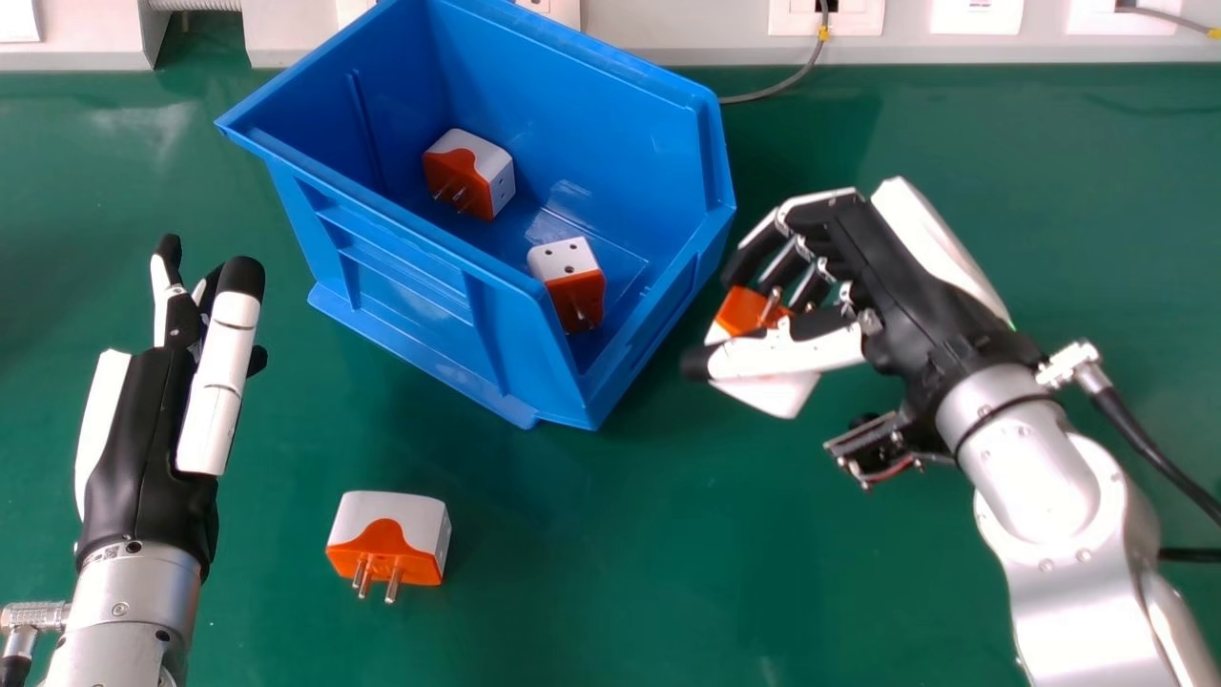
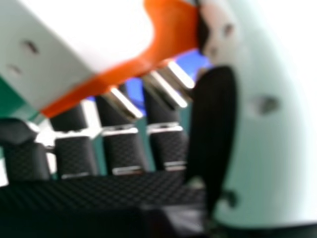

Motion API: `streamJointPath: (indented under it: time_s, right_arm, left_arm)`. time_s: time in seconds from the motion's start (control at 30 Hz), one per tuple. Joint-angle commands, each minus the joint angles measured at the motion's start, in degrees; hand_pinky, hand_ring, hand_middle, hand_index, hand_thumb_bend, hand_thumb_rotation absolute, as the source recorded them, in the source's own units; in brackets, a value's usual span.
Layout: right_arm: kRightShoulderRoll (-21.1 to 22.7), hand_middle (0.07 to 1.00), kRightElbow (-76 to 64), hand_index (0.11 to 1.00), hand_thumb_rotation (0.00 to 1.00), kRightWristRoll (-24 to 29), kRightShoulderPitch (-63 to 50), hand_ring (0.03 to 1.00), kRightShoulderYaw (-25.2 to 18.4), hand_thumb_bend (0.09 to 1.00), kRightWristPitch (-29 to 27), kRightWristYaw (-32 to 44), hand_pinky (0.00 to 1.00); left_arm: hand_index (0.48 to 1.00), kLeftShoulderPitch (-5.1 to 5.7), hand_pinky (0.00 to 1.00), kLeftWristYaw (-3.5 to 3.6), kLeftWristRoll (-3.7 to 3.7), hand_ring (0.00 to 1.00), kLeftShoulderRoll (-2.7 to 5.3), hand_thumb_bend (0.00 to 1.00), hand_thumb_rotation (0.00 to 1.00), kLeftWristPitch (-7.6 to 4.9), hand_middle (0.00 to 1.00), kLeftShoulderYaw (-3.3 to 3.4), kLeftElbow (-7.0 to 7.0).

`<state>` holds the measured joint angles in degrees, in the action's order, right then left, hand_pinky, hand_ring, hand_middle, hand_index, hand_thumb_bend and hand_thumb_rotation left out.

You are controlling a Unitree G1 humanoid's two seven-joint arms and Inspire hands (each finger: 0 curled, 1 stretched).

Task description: Pick all objects and put in blue box

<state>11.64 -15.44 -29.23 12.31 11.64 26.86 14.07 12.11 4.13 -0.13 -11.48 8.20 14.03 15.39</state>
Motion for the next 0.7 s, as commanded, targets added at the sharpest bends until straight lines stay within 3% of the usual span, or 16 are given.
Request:
streamJointPath:
  time_s: [0.0,0.23,0.67]
  right_arm:
    - [-0.72,0.141,0.08,0.470,0.14,0.03,3.73,0.074,0.09,0.487,-0.22,-1.37,0.03]
    - [-2.66,0.135,4.67,0.470,0.14,0.17,10.17,0.069,1.31,0.487,-0.36,-2.23,0.03]
    - [-5.76,0.123,18.95,0.470,0.14,1.41,25.27,0.057,2.95,0.487,-1.89,-3.74,0.01]
  left_arm:
    - [0.993,-0.26,0.88,0.27,-0.67,0.97,-0.53,0.64,1.00,-0.71,0.97,0.59,0.98]
    - [0.993,-0.28,0.88,0.40,-0.56,0.97,-0.45,0.64,1.00,-0.61,0.97,0.61,1.07]
    - [0.992,0.03,0.88,0.11,0.51,0.97,-0.57,0.64,1.00,-0.51,0.97,0.14,1.74]
